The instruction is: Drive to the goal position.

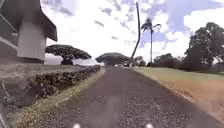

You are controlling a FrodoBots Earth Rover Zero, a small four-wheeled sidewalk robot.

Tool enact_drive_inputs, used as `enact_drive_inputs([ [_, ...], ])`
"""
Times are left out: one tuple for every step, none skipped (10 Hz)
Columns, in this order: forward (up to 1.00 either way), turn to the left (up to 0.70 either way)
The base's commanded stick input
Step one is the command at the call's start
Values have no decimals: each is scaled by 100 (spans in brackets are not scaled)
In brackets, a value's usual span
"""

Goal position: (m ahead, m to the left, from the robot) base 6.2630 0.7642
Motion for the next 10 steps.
enact_drive_inputs([
  [70,0],
  [70,0],
  [70,0],
  [70,0],
  [70,0],
  [70,0],
  [70,0],
  [70,0],
  [70,0],
  [70,0],
])
